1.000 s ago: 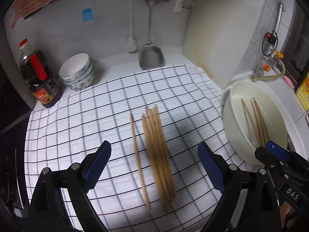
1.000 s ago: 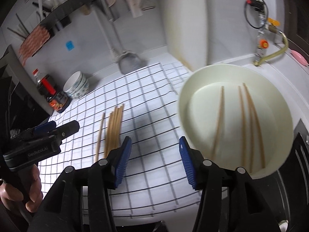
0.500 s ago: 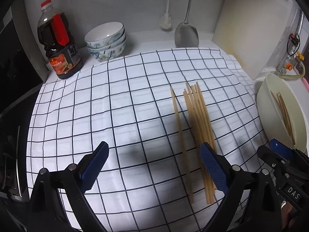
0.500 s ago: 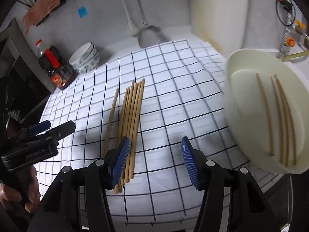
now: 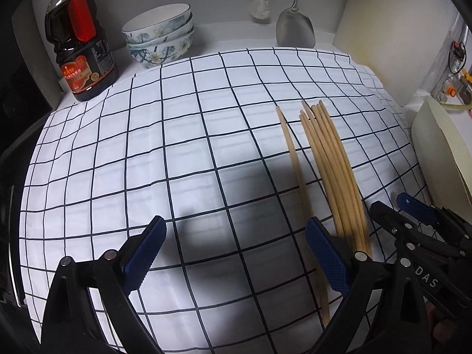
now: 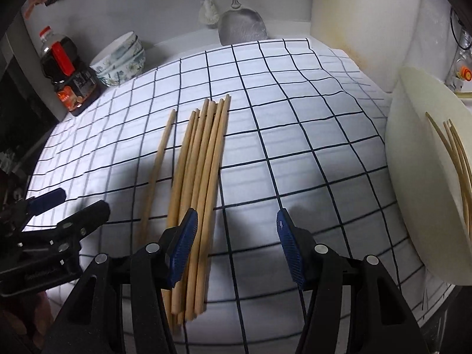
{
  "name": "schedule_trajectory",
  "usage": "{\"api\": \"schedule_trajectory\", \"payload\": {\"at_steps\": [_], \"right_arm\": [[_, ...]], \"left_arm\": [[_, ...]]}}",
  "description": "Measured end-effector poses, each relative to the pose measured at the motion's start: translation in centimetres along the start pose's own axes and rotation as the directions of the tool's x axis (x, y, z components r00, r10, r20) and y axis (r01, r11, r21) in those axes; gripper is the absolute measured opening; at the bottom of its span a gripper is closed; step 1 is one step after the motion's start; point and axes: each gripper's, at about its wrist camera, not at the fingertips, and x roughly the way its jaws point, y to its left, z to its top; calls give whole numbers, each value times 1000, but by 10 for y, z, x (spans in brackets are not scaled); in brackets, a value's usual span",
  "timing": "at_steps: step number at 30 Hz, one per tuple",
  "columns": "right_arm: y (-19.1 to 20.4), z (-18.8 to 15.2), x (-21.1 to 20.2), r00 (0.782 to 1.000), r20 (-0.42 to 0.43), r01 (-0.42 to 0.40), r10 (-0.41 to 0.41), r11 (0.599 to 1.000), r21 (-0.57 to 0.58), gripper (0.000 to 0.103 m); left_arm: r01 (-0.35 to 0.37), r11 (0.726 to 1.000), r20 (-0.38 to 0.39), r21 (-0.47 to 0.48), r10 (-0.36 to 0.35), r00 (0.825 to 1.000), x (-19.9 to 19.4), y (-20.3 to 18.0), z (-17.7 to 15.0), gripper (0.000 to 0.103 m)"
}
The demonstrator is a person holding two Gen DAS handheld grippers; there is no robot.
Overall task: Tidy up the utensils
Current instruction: 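Close the right tool on a chopstick while the left tool reaches another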
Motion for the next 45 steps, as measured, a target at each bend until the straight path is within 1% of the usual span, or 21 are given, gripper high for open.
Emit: {"api": "schedule_trajectory", "payload": {"at_steps": [6, 11, 15, 16, 17, 19, 21, 23, 25, 32, 40, 42, 44, 45], "right_arm": [[5, -2, 10, 999, -5, 46, -46, 998, -37, 53], [11, -3, 11, 998, 12, 63, -62, 995, -76, 53], [11, 2, 14, 998, 10, 66, -66, 994, -83, 49], [12, 2, 16, 998, 9, 67, -66, 994, -88, 47], [13, 3, 18, 998, 4, 70, -70, 993, -96, 43], [16, 3, 20, 997, 12, 74, -73, 990, -116, 36], [17, 4, 20, 998, 15, 65, -64, 990, -127, 28], [15, 4, 19, 997, 17, 71, -69, 989, -129, 15], [10, 4, 18, 997, 15, 71, -70, 991, -113, 8], [-15, -2, 10, 997, 11, 79, -79, 996, -46, 8], [-25, -9, 4, 998, 15, 59, -58, 998, -28, 8], [-26, -9, 4, 998, 19, 65, -64, 998, -28, 13], [-24, -7, 6, 997, 24, 81, -80, 996, -34, 22], [-23, -6, 7, 996, 28, 87, -86, 996, -38, 24]], "left_arm": [[6, 1000, 1, -3, -6, 1000, 4, 1, 1, 93], [9, 1000, 4, -4, -9, 1000, 7, 3, 0, 93], [10, 1000, 1, -9, -10, 1000, 9, 3, 1, 93], [10, 1000, 1, -10, -10, 1000, 9, 3, 1, 93], [11, 1000, 2, -9, -11, 1000, 8, 2, 1, 93], [13, 1000, 7, -5, -13, 1000, 9, 0, 2, 93], [17, 1000, 12, 1, -17, 1000, 9, -3, 3, 93], [18, 1000, 19, 9, -18, 1000, 10, -7, 4, 93], [21, 1000, 23, 14, -22, 1000, 12, -11, 6, 93], [20, 999, 19, 30, -21, 1000, 23, -26, 11, 93], [-10, 999, -10, 31, 10, 1000, 40, -30, 10, 93], [-30, 998, 1, 46, 30, 1000, 40, -32, 9, 94], [-30, 999, 9, 38, 29, 1000, 41, -31, 9, 95], [-32, 999, 12, 35, 31, 999, 41, -31, 9, 95]]}}
